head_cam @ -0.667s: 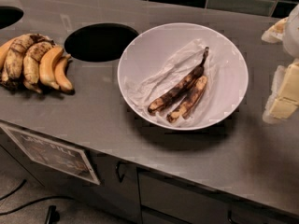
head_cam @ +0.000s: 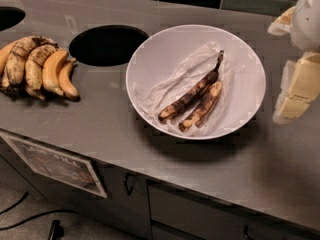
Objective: Pick banana from white bowl
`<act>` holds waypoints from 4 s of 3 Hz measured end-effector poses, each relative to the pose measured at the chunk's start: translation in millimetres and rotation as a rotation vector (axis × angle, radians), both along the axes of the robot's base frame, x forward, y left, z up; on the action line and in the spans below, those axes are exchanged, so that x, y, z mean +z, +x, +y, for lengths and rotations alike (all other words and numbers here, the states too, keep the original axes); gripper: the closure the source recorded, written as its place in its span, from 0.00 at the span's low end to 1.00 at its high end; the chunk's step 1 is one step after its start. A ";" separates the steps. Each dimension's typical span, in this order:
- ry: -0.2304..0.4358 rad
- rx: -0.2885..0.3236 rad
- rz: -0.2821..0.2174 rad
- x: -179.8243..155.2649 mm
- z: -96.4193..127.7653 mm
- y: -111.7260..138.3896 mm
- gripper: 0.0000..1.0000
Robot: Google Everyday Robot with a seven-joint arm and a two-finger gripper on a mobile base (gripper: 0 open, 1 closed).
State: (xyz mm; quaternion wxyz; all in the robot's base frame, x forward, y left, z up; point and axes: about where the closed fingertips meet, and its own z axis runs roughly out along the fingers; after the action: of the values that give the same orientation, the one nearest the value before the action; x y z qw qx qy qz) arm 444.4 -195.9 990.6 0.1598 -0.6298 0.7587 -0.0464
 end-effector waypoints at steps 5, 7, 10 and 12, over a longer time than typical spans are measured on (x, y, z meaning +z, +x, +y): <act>-0.060 0.211 -0.026 9.1 73.8 29.3 0.00; -0.088 0.296 -0.028 8.6 107.1 48.2 0.03; -0.057 0.316 -0.029 0.5 110.9 60.7 0.29; -0.075 0.354 -0.006 -9.3 120.4 72.2 0.34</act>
Offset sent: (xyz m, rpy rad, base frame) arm 0.0176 0.0640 0.0007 -0.0804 0.0434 0.2214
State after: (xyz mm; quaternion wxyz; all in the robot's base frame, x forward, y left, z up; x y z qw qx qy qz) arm 516.6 -75.5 981.3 0.1441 -0.7590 0.6331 -0.0474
